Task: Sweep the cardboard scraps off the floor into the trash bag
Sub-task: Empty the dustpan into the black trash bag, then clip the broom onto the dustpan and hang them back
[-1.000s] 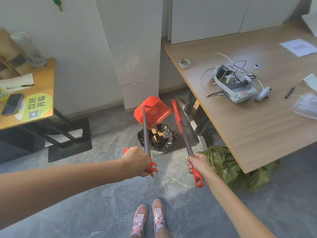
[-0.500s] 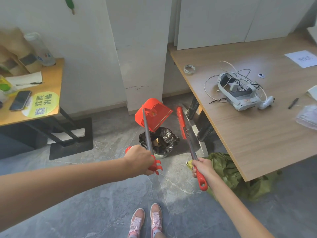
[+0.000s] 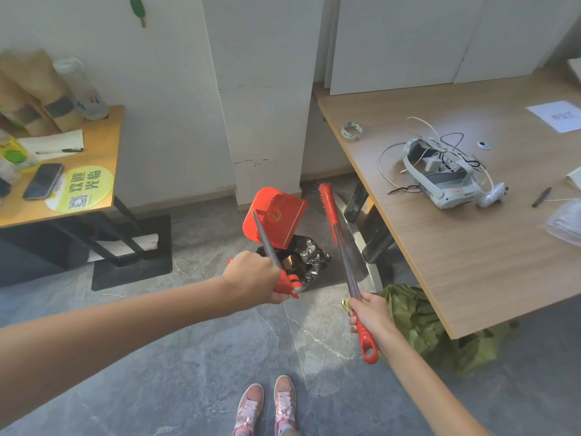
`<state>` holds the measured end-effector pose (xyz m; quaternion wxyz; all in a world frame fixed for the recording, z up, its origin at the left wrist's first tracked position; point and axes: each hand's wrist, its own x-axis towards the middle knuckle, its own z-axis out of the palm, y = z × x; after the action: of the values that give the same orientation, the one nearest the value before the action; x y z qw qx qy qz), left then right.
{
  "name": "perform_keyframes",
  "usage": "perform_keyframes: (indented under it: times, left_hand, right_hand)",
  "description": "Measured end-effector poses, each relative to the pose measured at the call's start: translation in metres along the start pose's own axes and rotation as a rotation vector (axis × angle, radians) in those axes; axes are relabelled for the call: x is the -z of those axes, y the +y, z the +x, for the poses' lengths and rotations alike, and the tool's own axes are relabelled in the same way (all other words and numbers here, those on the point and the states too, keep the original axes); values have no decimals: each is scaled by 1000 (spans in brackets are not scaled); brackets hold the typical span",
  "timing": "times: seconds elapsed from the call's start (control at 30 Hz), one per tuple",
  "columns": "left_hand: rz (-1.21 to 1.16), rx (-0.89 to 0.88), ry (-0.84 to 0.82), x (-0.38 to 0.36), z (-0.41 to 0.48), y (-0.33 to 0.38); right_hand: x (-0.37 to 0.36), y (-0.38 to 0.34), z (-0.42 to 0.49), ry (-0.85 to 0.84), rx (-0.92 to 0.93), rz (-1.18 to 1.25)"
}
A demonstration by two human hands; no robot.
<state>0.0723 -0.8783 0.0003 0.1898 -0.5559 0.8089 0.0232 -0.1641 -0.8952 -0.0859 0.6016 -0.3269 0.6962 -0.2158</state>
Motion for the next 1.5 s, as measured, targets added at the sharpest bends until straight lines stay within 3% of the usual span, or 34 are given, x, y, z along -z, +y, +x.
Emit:
perform_keyframes:
  times: [0.2, 0.43, 0.73, 1.13, 1.5]
  left_hand:
    - [-246, 245, 157, 18, -1, -34]
    - [-823, 654, 292, 18, -10, -99]
    - [-1124, 910, 378, -42, -67, -188]
    - [-1183, 833, 345, -82, -127, -251]
    - [-1129, 799, 312, -90, -72, -297]
  right_hand:
    - [-8, -4, -9, -24, 23, -19]
    - [-24, -13, -25, -75, 63, -81]
    - [-85, -30, -44, -158, 69, -132]
    - [-189, -59, -50, -266, 30, -172]
    - [-247, -107, 7, -293, -52, -187]
